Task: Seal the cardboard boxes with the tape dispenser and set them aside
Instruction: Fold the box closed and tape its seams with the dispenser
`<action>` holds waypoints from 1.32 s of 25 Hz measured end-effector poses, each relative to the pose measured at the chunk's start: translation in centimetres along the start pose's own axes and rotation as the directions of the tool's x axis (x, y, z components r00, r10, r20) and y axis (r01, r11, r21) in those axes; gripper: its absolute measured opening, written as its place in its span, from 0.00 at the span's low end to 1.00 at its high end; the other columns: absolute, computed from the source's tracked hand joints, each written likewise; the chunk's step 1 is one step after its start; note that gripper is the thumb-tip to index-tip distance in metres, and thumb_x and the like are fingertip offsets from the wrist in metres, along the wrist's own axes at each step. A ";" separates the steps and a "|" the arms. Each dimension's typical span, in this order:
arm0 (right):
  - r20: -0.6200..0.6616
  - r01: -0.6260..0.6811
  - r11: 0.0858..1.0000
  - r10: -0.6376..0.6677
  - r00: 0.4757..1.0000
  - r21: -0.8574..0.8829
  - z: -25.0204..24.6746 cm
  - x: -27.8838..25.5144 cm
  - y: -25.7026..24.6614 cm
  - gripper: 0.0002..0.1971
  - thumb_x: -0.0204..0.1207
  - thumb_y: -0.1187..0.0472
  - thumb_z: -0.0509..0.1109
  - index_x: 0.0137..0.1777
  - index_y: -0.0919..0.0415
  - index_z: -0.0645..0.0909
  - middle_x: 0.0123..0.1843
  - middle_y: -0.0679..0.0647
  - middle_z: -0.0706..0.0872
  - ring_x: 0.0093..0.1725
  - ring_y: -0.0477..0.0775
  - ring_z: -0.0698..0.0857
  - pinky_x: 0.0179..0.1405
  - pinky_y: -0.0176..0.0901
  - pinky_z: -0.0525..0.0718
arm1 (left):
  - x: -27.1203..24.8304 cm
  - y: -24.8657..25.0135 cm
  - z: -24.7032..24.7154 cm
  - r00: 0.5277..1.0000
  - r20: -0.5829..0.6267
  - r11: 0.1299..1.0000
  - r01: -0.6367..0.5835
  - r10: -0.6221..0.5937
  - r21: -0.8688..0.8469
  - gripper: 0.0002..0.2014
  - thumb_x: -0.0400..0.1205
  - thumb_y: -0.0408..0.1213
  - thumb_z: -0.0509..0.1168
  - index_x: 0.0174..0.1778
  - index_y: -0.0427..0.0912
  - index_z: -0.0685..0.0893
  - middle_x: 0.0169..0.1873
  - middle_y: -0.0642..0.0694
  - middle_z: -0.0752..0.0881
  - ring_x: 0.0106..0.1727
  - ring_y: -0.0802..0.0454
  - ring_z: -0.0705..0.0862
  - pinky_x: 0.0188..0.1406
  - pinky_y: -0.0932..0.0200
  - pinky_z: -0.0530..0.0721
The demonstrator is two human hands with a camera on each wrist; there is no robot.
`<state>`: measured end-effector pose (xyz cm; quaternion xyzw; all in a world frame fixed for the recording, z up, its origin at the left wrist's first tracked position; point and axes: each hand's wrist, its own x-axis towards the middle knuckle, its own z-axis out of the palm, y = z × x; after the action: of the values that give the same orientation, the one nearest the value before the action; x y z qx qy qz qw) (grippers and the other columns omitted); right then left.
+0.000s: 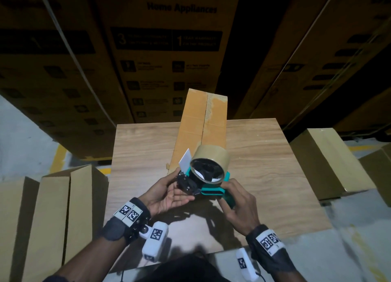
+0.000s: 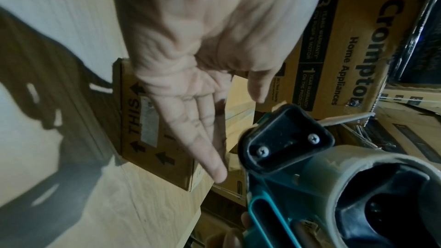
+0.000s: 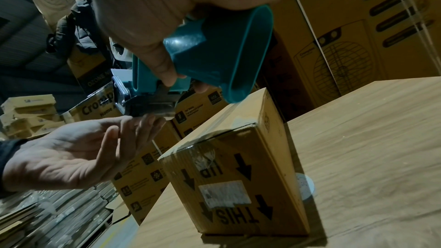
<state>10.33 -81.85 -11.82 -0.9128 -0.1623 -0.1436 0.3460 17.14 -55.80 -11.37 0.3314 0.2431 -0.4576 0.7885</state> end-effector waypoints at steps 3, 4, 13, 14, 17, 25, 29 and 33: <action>-0.019 -0.021 1.000 0.022 1.000 0.021 0.1 0.1 -0.4 0.17 0.71 0.68 0.77 0.59 0.56 0.84 0.52 0.45 0.84 0.45 0.44 0.84 0.39 0.30 0.81 | 0.2 -0.7 0.0 0.997 -0.061 0.997 -0.048 0.044 -0.058 0.29 0.79 0.37 0.68 0.72 0.20 0.76 0.40 0.22 0.90 0.31 0.36 0.93 0.26 0.50 0.92; -0.022 -0.024 0.999 0.024 0.999 0.026 0.1 0.1 -0.5 0.16 0.71 0.68 0.77 0.58 0.57 0.84 0.52 0.45 0.84 0.45 0.44 0.84 0.40 0.29 0.79 | 0.2 -0.9 0.1 0.994 -0.086 0.995 -0.069 0.062 -0.076 0.28 0.79 0.32 0.67 0.74 0.20 0.73 0.38 0.22 0.89 0.29 0.37 0.92 0.23 0.52 0.91; 0.010 -0.017 0.999 0.017 1.000 0.029 0.4 -0.8 0.0 0.21 0.71 0.67 0.77 0.63 0.52 0.84 0.57 0.44 0.86 0.48 0.46 0.87 0.39 0.46 0.87 | 0.6 -1.0 -0.6 0.974 -0.220 0.998 -0.047 0.052 0.029 0.15 0.86 0.26 0.65 0.66 0.21 0.81 0.47 0.19 0.89 0.32 0.37 0.93 0.31 0.50 0.92; 0.011 -0.017 0.999 0.017 1.000 0.036 0.3 -0.8 0.0 0.20 0.71 0.67 0.77 0.63 0.52 0.84 0.57 0.44 0.86 0.48 0.46 0.87 0.39 0.47 0.87 | 0.4 -1.1 -0.8 0.970 -0.234 0.998 -0.057 0.061 0.026 0.17 0.82 0.24 0.68 0.66 0.22 0.81 0.48 0.19 0.88 0.33 0.36 0.93 0.32 0.49 0.92; 0.019 -0.018 0.999 0.017 1.000 0.031 0.3 -0.6 -0.1 0.18 0.73 0.65 0.76 0.63 0.52 0.83 0.57 0.44 0.86 0.49 0.46 0.86 0.38 0.46 0.87 | -0.1 -1.0 -0.6 0.967 -0.237 0.993 -0.108 0.094 -0.045 0.22 0.73 0.21 0.69 0.65 0.25 0.83 0.45 0.20 0.88 0.32 0.37 0.93 0.29 0.50 0.92; 0.007 -0.022 0.999 0.022 1.000 0.048 0.1 -0.4 -0.4 0.22 0.71 0.69 0.78 0.62 0.51 0.82 0.55 0.44 0.85 0.49 0.44 0.86 0.40 0.39 0.86 | -0.4 0.1 -0.2 0.968 -0.218 0.988 -0.139 0.121 -0.067 0.22 0.78 0.40 0.75 0.62 0.27 0.84 0.49 0.25 0.89 0.33 0.38 0.93 0.30 0.47 0.93; 0.016 -0.028 0.999 0.028 0.999 0.045 0.1 -0.6 -0.2 0.20 0.72 0.68 0.78 0.63 0.52 0.83 0.56 0.44 0.86 0.50 0.44 0.86 0.42 0.42 0.87 | 0.2 -0.1 -1.4 0.959 -0.257 0.987 -0.141 0.116 -0.079 0.17 0.82 0.24 0.67 0.66 0.21 0.81 0.45 0.21 0.90 0.32 0.38 0.93 0.29 0.51 0.93; 0.037 -0.040 0.998 0.038 0.999 0.052 0.1 -0.5 -0.3 0.20 0.72 0.68 0.80 0.62 0.53 0.84 0.56 0.43 0.86 0.50 0.43 0.86 0.44 0.34 0.85 | 0.7 -0.5 -2.2 0.941 -0.298 0.987 -0.161 0.162 0.028 0.10 0.86 0.21 0.63 0.53 0.20 0.88 0.45 0.20 0.89 0.32 0.41 0.93 0.34 0.53 0.91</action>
<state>9.81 -81.70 -11.87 -0.9087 -0.1545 -0.1163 0.3699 16.81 -54.74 -13.47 0.4170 0.3311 -0.3364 0.7767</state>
